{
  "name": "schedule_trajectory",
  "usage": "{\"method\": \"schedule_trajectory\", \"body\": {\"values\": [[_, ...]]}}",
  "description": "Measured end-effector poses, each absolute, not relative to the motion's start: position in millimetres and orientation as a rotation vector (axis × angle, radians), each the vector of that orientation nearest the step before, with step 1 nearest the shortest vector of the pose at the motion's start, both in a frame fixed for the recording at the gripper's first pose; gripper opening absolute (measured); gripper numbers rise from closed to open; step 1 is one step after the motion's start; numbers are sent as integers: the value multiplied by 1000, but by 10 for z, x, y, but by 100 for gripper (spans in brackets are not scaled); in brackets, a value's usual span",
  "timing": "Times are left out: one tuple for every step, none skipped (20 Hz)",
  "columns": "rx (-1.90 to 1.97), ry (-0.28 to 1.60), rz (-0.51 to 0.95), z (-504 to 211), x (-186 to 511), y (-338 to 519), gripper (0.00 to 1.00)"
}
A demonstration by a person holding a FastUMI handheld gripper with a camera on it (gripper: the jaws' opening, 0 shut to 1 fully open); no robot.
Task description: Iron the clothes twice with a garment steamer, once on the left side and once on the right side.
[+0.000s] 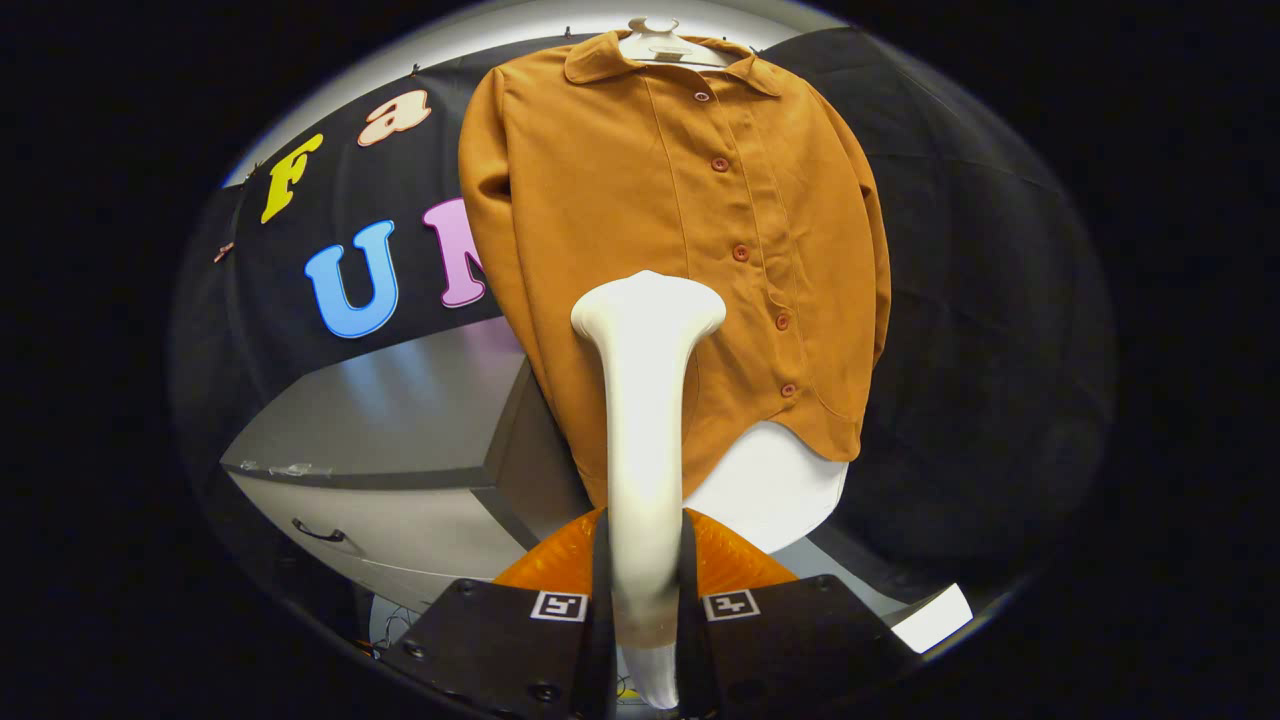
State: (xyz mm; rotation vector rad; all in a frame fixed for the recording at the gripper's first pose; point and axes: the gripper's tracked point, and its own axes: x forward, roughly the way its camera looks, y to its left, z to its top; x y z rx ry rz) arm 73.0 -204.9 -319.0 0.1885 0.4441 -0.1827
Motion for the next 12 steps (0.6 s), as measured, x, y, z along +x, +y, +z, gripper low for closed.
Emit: {"method": "schedule_trajectory", "body": {"values": [[187,463,-183,-3247,696,-2052,27],[190,479,-183,-3317,659,-2043,27],[196,495,-181,-3378,614,-2029,27],[200,509,-178,-3437,565,-2000,27],[201,517,-174,-3484,509,-1984,27],[200,523,-173,-3519,458,-1972,27],[200,529,-175,-3528,417,-1978,27],[200,528,-177,-3517,382,-1983,27],[199,519,-175,-3477,355,-1987,27],[199,506,-173,-3416,339,-1973,27],[197,487,-169,-3333,331,-1975,27],[197,459,-167,-3208,330,-1967,27]]}}
